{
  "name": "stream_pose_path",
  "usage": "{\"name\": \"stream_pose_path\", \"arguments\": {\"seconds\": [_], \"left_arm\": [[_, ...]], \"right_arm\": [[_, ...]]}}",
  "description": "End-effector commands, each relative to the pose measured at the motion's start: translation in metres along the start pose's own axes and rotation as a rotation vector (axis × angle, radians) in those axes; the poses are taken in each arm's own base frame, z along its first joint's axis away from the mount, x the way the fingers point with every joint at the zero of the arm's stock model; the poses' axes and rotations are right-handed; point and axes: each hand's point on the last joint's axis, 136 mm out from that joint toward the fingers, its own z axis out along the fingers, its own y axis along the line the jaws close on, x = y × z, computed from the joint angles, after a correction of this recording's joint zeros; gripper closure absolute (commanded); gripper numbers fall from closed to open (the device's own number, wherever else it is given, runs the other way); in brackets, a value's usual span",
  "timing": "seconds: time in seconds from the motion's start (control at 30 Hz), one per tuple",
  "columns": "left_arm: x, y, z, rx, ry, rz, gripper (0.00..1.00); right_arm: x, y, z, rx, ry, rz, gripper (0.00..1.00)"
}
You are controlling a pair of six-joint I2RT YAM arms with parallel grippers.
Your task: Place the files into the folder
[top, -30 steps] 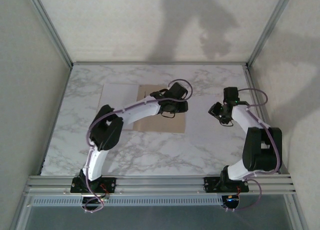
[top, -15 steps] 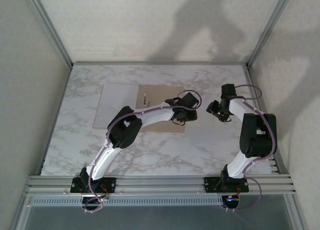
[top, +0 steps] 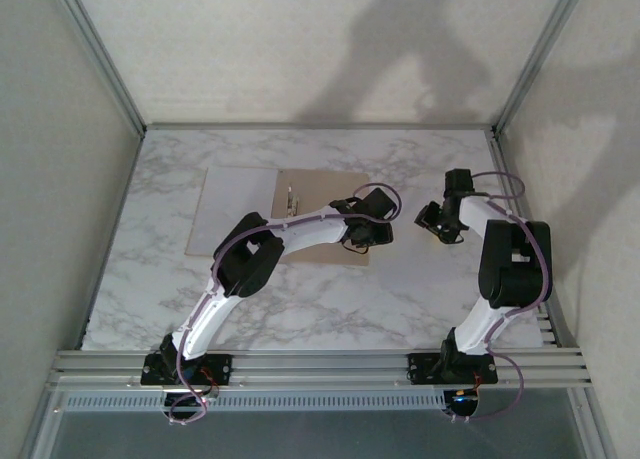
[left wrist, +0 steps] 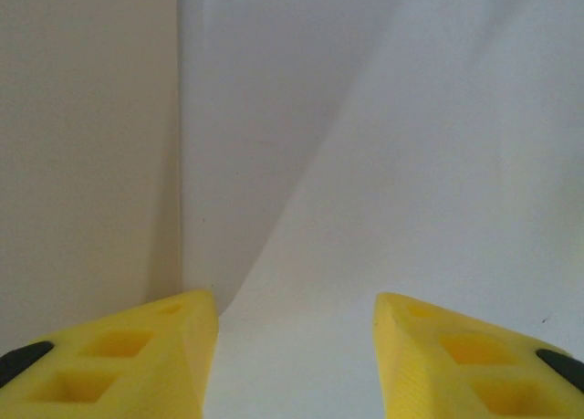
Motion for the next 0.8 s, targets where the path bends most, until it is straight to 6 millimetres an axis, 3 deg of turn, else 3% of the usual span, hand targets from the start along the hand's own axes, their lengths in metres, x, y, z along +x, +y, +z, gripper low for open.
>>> {"name": "stream_pose_path", "arguments": {"seconds": [0.0, 0.17, 0.37, 0.53, 0.77], "left_arm": [[0.001, 0.018, -0.005, -0.071, 0.003, -0.023, 0.49], [-0.001, 0.015, -0.004, -0.071, 0.004, -0.013, 0.45], [-0.003, -0.009, -0.007, 0.011, 0.035, 0.033, 0.23], [-0.013, -0.024, -0.019, 0.037, 0.016, 0.055, 0.19], [-0.014, -0.024, -0.022, 0.031, 0.016, 0.057, 0.18]], "right_arm": [[0.003, -0.005, 0.008, 0.0, 0.013, 0.034, 0.49], [0.004, -0.013, 0.009, -0.007, 0.023, 0.073, 0.5], [0.006, -0.021, 0.007, -0.034, 0.013, 0.119, 0.5], [0.008, -0.027, 0.01, -0.042, 0.023, 0.149, 0.51], [0.006, -0.043, 0.003, -0.066, 0.006, 0.224, 0.51]]}}
